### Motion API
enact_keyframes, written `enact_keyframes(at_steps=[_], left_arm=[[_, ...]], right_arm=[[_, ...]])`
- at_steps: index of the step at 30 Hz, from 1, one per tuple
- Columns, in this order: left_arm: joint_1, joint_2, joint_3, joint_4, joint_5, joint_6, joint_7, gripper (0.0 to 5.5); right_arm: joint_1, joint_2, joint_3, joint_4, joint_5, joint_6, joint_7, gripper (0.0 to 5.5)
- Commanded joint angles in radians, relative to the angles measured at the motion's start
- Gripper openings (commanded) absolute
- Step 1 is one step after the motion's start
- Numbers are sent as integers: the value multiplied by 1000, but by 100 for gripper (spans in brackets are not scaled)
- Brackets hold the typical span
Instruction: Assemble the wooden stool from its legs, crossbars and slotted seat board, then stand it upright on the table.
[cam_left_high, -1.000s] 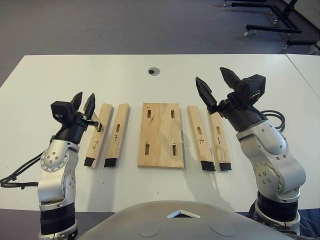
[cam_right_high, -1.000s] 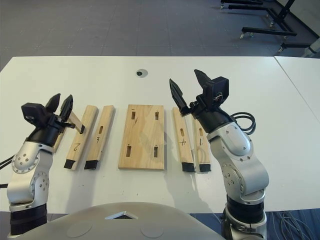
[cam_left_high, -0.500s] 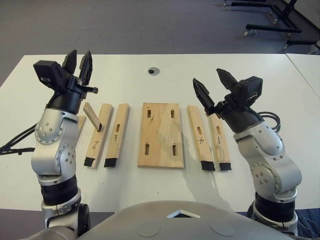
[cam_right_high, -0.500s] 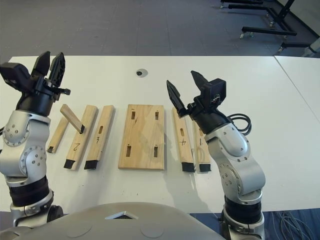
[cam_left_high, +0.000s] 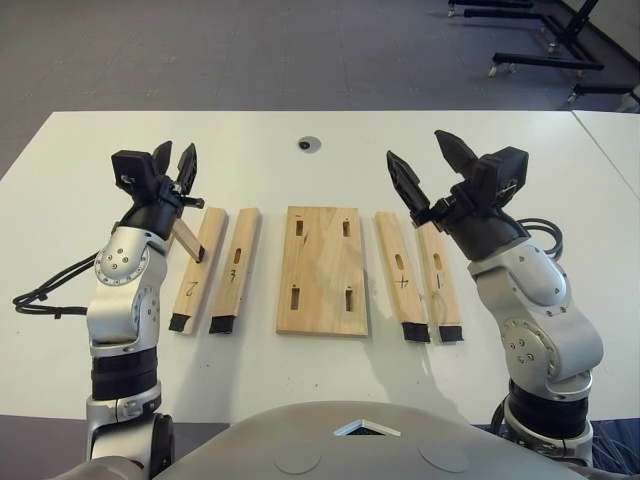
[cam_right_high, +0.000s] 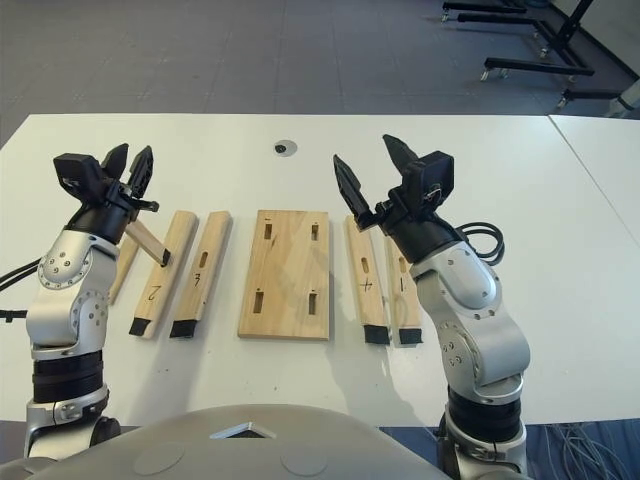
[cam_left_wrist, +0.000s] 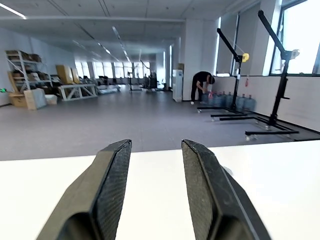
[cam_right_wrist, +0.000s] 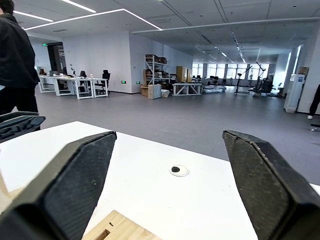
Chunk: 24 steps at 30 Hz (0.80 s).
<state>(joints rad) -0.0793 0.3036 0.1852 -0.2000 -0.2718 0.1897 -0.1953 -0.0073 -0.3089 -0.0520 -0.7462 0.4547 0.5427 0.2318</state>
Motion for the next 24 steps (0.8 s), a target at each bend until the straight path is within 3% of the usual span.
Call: enact_keyframes(at_steps=[1,11,17,20,24], left_arm=[[65,-24,12,176,9,9,-14,181],[-112,22,67,-167,-149,136,-3,181],[-258,245,199,-107,-181,296,-40,181],[-141,296,189,-75,-116,314,-69,181],[98,281,132,-103,-3,310,-62,241]], right_arm=[[9,-20,-33,-10,44,14,26,390],[54,21,20,-40,26,-10,-10,390],[124,43,38,-72,-13,-37,-46,390],[154,59,34,-95,-20,-40,-67,390],[172,70,51,-121,-20,-26,-88,390]])
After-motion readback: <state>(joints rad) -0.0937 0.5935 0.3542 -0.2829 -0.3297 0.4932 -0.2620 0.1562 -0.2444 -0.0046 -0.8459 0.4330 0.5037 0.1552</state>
